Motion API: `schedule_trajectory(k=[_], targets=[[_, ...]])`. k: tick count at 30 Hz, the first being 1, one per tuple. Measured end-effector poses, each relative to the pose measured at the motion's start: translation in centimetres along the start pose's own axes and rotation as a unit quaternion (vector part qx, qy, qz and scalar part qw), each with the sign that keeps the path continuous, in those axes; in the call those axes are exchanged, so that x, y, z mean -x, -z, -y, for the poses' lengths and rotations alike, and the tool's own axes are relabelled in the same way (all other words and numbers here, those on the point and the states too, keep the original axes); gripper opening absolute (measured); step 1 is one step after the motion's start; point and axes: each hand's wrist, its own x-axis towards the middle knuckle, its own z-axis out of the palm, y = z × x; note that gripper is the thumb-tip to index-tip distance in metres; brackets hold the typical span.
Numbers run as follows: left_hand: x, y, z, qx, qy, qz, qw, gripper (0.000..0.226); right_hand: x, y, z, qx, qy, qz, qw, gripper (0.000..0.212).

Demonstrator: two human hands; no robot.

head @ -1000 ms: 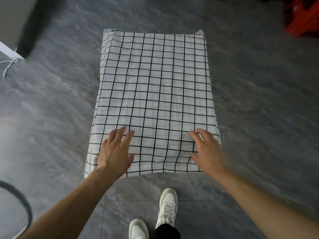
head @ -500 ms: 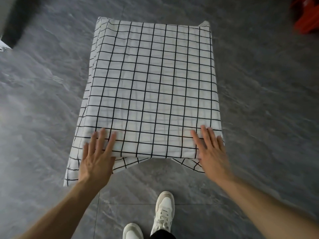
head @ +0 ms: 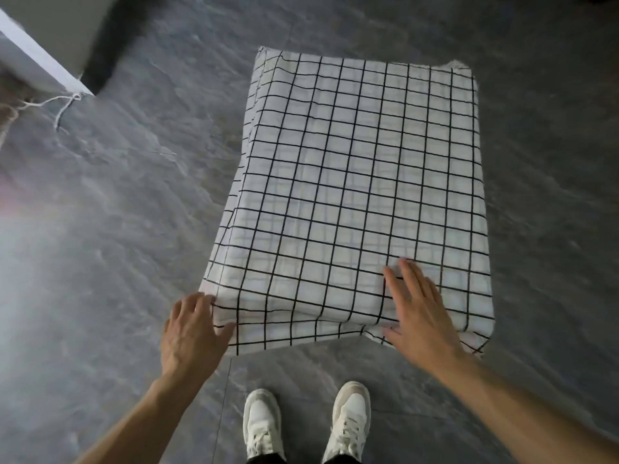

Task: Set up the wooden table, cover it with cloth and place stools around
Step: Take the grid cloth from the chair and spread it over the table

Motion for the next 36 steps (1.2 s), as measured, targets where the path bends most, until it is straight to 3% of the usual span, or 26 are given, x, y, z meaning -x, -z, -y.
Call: schedule_trajectory(k=[4,11,17,26,31,36], targets=[[-1.4,-0.3,1.9,-0.006,-0.012,-0.022,1.0,0.017,-1.4,0.0,3.9,0.0,0.029,-0.009,1.0,0.111],[-1.7,0.5,3.7,-0.018,-0.106,-0.042,0.993,0.01,-2.0,-0.4,6.3,0.011,-0.016,0.0,1.0,0.116],[1.2,-0.4,4.1,-0.017,-0.138,-0.045,0.989,0.014,-1.9,-0.3,6.1,0.011,-0.017,-0.014,1.0,0.108],[0.4,-0.2,4.5,0.005,-0.074,0.021,0.997,0.01,-1.6,-0.2,5.5,0.016,0.002,0.01,1.0,0.106],[-0.4,3.2,2.4,0.039,-0.056,0.007,0.998,0.052,-1.6,1.6,5.4,-0.031,0.016,0.026,0.999,0.092],[-3.0,6.4,-3.0,0.03,-0.122,0.013,0.992,0.051,-2.6,3.9,4.6,-0.09,-0.01,-0.021,0.996,0.07]])
